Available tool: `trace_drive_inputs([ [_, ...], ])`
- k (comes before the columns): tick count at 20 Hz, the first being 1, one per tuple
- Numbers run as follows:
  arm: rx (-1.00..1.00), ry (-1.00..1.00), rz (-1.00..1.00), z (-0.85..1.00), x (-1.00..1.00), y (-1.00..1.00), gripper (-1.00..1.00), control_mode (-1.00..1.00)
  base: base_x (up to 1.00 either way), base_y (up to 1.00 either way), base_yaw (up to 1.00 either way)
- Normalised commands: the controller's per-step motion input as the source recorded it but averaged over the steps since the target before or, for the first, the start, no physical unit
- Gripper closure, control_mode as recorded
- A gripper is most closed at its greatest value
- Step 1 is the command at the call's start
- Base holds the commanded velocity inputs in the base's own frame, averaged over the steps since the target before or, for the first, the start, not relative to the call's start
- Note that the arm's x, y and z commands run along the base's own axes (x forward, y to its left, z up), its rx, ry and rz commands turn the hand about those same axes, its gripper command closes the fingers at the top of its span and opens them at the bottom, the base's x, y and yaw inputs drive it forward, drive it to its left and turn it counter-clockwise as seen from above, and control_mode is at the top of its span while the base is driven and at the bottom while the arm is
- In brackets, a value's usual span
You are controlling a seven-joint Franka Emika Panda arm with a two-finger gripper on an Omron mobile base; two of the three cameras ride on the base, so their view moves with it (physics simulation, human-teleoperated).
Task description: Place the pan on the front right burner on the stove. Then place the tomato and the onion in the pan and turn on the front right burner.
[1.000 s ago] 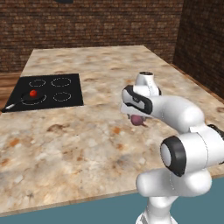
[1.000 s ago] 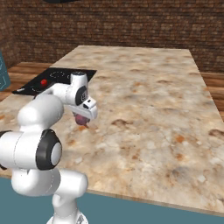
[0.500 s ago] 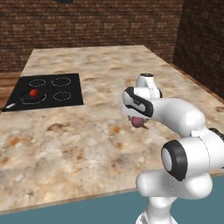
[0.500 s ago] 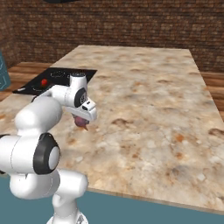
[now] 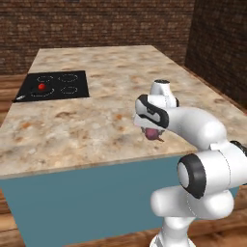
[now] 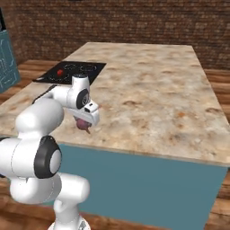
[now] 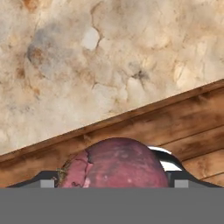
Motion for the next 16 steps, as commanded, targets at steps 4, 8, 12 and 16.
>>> trace_drive_inputs([
  [4,0.00,0.00,0.00,0.00,0.00,0.00,1.00,1.00,-0.29,0.75,0.00],
  [8,0.00,0.00,0.00,0.00,0.00,0.00,1.00,1.00,-0.03,0.99,0.00],
  [12,0.00,0.00,0.00,0.00,0.00,0.00,1.00,1.00,0.00,1.00,0.00],
  [16,0.00,0.00,0.00,0.00,0.00,0.00,1.00,1.00,0.00,1.00,0.00],
])
